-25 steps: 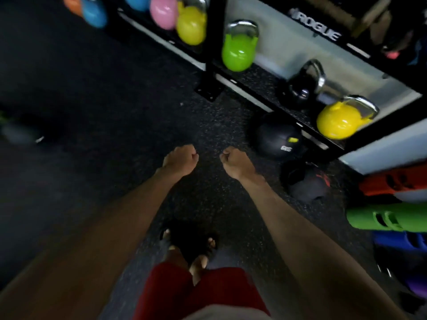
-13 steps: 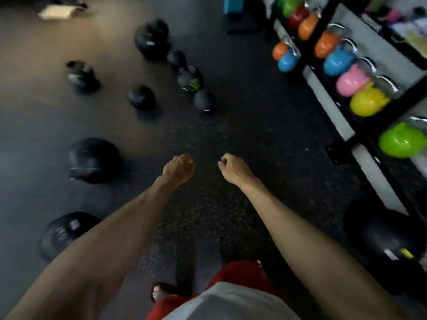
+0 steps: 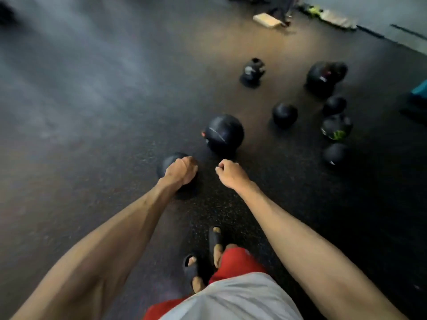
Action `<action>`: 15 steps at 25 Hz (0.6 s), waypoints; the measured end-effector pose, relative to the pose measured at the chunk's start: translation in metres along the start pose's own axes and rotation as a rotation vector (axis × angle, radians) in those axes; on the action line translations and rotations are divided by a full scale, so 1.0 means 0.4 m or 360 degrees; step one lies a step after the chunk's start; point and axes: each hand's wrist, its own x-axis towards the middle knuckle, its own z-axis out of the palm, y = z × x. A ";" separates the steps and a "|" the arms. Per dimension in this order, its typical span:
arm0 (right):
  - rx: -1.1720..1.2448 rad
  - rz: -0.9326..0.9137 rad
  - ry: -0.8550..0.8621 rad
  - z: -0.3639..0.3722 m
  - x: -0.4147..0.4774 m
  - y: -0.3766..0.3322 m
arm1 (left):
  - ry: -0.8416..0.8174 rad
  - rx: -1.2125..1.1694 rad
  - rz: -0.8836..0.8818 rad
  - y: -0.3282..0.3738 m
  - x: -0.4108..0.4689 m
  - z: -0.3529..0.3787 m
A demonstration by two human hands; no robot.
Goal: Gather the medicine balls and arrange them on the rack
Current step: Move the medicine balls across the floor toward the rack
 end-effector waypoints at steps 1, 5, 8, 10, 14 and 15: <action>-0.0029 -0.0055 -0.0039 0.029 0.016 -0.058 | 0.0029 -0.0047 -0.0077 -0.068 -0.009 -0.017; -0.0145 -0.0253 -0.0174 0.155 0.094 -0.252 | 0.0104 -0.0172 -0.0311 -0.304 -0.033 -0.078; -0.0261 -0.0381 -0.0270 0.268 0.161 -0.426 | 0.0137 -0.0198 -0.0442 -0.491 -0.021 -0.131; -0.0266 -0.0432 -0.0332 0.345 0.216 -0.551 | 0.0132 -0.0188 -0.0518 -0.618 0.013 -0.176; -0.0270 -0.0486 -0.0369 0.469 0.319 -0.758 | 0.0115 -0.0148 -0.0575 -0.810 0.088 -0.265; -0.0273 -0.0476 -0.0374 0.494 0.334 -0.801 | 0.0074 -0.0124 -0.0577 -0.849 0.102 -0.284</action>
